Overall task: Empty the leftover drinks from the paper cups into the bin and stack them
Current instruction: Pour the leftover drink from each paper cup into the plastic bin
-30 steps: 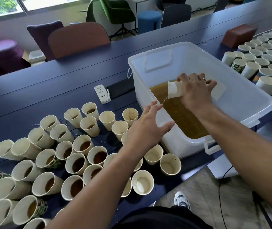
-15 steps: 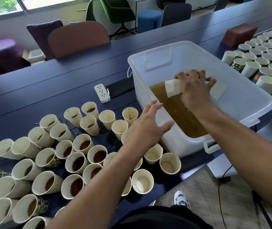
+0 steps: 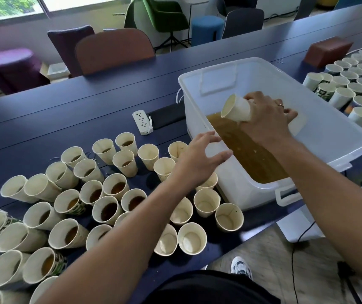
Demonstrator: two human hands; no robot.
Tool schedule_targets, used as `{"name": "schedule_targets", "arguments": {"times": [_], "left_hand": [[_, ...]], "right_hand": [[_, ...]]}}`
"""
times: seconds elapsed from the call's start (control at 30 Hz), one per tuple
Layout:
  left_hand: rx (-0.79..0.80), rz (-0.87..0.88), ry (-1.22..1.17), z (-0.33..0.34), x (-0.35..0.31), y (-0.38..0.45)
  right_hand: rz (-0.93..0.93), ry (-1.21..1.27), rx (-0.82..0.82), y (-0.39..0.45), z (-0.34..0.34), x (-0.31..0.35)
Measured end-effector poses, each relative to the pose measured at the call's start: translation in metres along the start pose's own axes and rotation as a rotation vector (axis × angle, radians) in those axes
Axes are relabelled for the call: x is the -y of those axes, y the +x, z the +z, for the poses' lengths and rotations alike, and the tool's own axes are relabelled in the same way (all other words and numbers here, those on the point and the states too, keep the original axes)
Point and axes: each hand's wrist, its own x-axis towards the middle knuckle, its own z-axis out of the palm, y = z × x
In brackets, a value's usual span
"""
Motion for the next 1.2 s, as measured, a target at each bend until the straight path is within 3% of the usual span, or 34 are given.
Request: {"name": "schedule_targets", "arguments": {"times": [0.13, 0.43, 0.5, 0.63, 0.7, 0.8, 1.03, 1.2], "left_hand": [[-0.138, -0.038, -0.29, -0.051, -0.015, 0.003], [-0.422, -0.077, -0.3, -0.131, -0.008, -0.034], [-0.475, -0.112, -0.262, -0.136, 0.006, -0.046], [-0.575, -0.224, -0.141, -0.143, 0.044, -0.071], [-0.599, -0.255, -0.065, -0.143, 0.061, -0.081], [-0.618, -0.291, 0.023, -0.138, 0.074, -0.091], [-0.594, -0.335, -0.025, -0.127, 0.099, -0.1], [-0.469, -0.495, 0.143, -0.123, 0.128, -0.108]], "right_hand": [[-0.059, 0.239, -0.033, -0.013, -0.027, 0.033], [-0.325, 0.395, 0.082, -0.056, -0.013, 0.125], [-0.38, 0.379, 0.191, -0.062, -0.004, 0.137], [-0.438, 0.38, 0.583, -0.068, 0.017, 0.145], [-0.403, 0.451, 0.654, -0.068, 0.028, 0.152], [-0.351, 0.532, 0.633, -0.069, 0.045, 0.166], [-0.342, 0.32, 0.434, -0.068, 0.093, 0.172], [-0.235, 0.173, 0.495, -0.064, 0.126, 0.166]]}}
